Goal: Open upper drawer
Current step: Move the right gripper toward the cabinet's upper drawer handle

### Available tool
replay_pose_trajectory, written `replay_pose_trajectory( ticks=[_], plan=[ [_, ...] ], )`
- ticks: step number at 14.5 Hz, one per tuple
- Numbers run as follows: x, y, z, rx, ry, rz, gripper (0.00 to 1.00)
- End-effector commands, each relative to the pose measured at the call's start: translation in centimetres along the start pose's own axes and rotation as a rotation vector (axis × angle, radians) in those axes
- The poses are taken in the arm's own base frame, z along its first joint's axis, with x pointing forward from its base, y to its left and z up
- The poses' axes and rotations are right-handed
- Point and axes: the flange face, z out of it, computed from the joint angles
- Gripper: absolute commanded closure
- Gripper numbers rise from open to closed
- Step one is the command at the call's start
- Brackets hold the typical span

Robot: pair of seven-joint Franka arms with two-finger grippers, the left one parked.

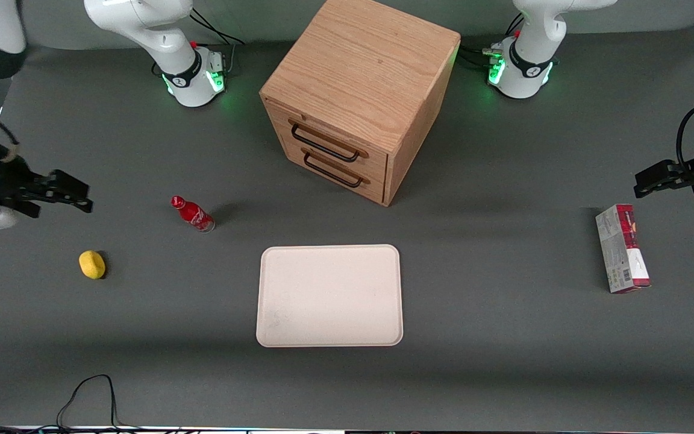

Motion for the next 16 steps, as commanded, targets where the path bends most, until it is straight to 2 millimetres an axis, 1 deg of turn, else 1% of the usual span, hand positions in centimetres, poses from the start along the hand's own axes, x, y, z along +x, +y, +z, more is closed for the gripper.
replay_pose_trajectory(
  ticks=[1, 3, 5, 6, 7, 8, 9, 11, 12, 13, 14, 16],
  plan=[
    [1.1, -6.0, -0.4, 0.002, 0.011, -0.107, 0.0],
    [0.3, -11.5, -0.1, 0.007, 0.005, -0.197, 0.0],
    [-1.1, -17.1, -0.1, 0.031, -0.001, -0.292, 0.0],
    [-1.8, -19.7, 0.2, 0.047, -0.008, -0.339, 0.0],
    [-2.4, -21.8, 0.6, 0.055, -0.016, -0.373, 0.0],
    [-3.4, -24.3, 0.9, 0.068, -0.025, -0.415, 0.0],
    [-4.1, -26.0, 1.2, 0.068, -0.031, -0.473, 0.0],
    [-5.2, -29.2, 2.5, 0.067, -0.049, -0.652, 0.0],
    [-5.8, -30.3, 2.7, 0.068, -0.054, -0.687, 0.0],
    [-6.7, -31.9, 2.8, 0.065, -0.057, -0.724, 0.0],
    [-7.4, -33.4, 3.5, 0.058, -0.068, -0.785, 0.0],
    [-8.5, -35.2, 4.4, 0.058, -0.08, -0.95, 0.0]
  ],
)
